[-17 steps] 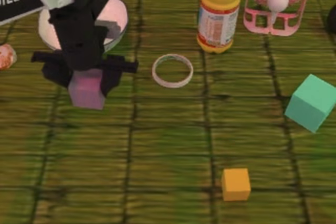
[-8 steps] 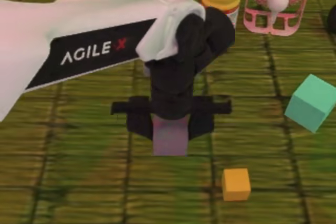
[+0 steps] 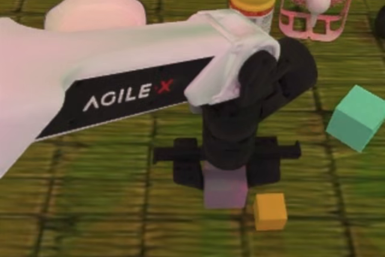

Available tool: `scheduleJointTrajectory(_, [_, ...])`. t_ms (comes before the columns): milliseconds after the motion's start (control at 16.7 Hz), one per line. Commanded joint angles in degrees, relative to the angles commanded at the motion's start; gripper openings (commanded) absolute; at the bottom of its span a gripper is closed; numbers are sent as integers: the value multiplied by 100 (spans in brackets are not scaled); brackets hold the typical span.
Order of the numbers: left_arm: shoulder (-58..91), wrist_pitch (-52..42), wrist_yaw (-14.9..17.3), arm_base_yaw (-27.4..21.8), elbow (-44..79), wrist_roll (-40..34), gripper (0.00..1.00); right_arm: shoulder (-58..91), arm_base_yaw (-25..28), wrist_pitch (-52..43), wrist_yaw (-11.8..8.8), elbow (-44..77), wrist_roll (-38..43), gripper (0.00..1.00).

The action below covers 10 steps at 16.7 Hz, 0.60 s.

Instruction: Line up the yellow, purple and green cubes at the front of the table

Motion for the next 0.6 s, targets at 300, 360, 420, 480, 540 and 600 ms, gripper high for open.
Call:
scheduleJointTrajectory(300, [121,400,12,7,-271,32,0,0,0,0,0,0,0,100])
scheduleJointTrajectory(360, [173,596,12,0,-413,36,0,0,0,0,0,0,0,100])
scheduleJointTrajectory(420, [229,806,11,-3,-563,35,0,0,0,0,0,0,0,100])
scheduleJointTrajectory(480, [284,1015,9,-2,-710,29,0,0,0,0,0,0,0,100])
scheduleJointTrajectory(540, [336,1203,7,1,-843,21,0,0,0,0,0,0,0,100])
scheduleJointTrajectory(600, [379,1347,5,2,-949,14,0,0,0,0,0,0,0,100])
